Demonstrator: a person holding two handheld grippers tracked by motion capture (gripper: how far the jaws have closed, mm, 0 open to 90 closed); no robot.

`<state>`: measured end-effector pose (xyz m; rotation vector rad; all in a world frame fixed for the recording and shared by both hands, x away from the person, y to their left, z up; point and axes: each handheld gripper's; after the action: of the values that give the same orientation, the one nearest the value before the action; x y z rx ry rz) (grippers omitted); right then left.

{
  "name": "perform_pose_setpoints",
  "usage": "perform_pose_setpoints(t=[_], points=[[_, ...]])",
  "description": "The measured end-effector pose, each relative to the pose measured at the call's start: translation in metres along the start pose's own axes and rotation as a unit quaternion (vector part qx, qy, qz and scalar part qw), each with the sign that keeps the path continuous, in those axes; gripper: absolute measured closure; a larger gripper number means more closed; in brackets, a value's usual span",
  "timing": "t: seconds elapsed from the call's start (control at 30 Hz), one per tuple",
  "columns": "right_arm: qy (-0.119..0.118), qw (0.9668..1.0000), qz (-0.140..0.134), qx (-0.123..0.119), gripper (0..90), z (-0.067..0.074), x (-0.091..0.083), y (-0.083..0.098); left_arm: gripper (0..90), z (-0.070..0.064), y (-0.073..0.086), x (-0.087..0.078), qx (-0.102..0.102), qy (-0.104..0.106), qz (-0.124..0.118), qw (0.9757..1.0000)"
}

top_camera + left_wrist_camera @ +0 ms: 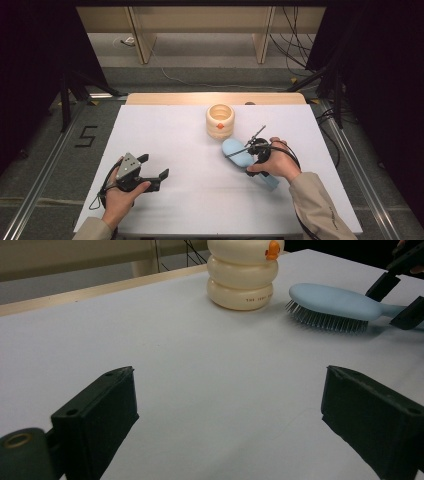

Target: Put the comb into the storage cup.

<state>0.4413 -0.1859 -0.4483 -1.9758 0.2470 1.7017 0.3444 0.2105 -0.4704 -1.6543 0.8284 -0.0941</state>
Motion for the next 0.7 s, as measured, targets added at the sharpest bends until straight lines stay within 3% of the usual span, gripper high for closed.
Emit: perform_pose_setpoints(t=[0.13, 0.7], points=[[-0.004, 0.9999, 0.007, 0.009, 33.2, -0.0001, 0.0032, -0.0027, 7.3, 0.0002, -0.0001, -0.0003, 0.0, -0.001, -0.001, 1.0], [-0.008, 0.9996, 0.027, 0.007, 49.9, 0.0009, 0.0105, -0.0076, 7.6, 0.0001, -0.0003, -0.0008, -0.002, -0.002, -0.003, 1.0]])
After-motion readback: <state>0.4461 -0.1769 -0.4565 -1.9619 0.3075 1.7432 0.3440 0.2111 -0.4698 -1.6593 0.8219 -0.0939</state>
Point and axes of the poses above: each handheld gripper's, and its own axes: x roughly forward along the jaws, y roughly out of its underside, z roughly to its left, and after that the axes turned 13 degrees about -x, right-handed
